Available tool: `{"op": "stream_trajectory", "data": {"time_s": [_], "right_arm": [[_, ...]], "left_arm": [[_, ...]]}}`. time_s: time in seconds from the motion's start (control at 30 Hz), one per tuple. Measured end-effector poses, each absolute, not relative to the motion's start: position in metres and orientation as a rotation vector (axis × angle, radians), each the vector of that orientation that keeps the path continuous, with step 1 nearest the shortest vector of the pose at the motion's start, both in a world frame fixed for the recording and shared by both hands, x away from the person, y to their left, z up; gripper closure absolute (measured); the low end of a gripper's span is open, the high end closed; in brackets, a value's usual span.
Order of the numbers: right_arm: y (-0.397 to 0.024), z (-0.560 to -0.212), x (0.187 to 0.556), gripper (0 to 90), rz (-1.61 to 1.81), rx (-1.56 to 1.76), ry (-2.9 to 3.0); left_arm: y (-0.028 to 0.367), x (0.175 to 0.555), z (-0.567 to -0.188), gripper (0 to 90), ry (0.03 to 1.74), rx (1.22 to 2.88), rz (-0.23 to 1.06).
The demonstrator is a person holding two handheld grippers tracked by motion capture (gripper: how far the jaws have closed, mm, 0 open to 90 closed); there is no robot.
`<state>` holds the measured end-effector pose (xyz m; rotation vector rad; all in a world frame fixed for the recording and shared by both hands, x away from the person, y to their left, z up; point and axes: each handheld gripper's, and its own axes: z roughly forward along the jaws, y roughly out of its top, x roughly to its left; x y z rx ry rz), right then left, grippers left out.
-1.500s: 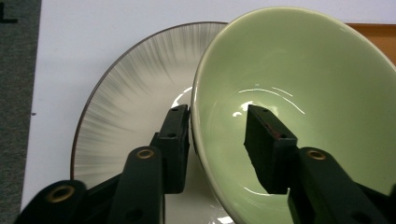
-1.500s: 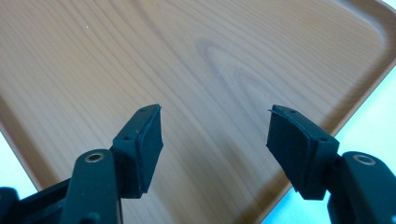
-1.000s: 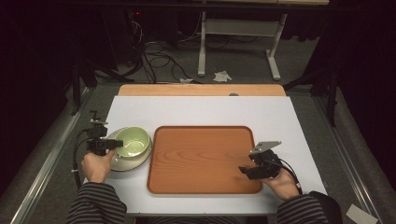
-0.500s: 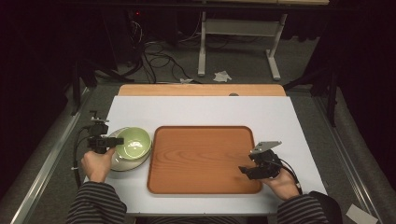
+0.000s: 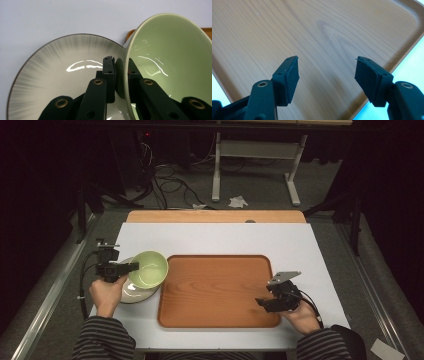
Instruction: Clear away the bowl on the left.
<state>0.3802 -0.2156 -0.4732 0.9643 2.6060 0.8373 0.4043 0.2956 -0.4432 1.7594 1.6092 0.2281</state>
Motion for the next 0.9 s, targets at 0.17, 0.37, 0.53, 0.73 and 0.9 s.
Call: {"op": "stream_trajectory", "data": {"time_s": [0.17, 0.37, 0.53, 0.73, 0.9], "right_arm": [[-0.216, -0.473, 0.380, 37.2, 0.842, 0.958, 2.605], [-0.216, -0.473, 0.380, 37.2, 0.840, 0.961, 2.607], [-0.216, -0.472, 0.380, 37.2, 0.840, 0.963, 2.604], [-0.217, -0.472, 0.380, 37.1, 0.838, 0.962, 2.604], [-0.217, -0.472, 0.380, 37.1, 0.847, 0.973, 2.600]], "left_arm": [[0.286, 0.404, -0.439, 82.9, 1.568, 1.790, 0.215], [0.272, 0.405, -0.437, 83.0, 1.513, 1.817, 0.180], [0.259, 0.406, -0.436, 82.9, 1.471, 1.844, 0.145], [0.249, 0.408, -0.436, 82.9, 1.441, 1.871, 0.120], [0.235, 0.409, -0.434, 83.0, 1.399, 1.919, 0.102]]}}
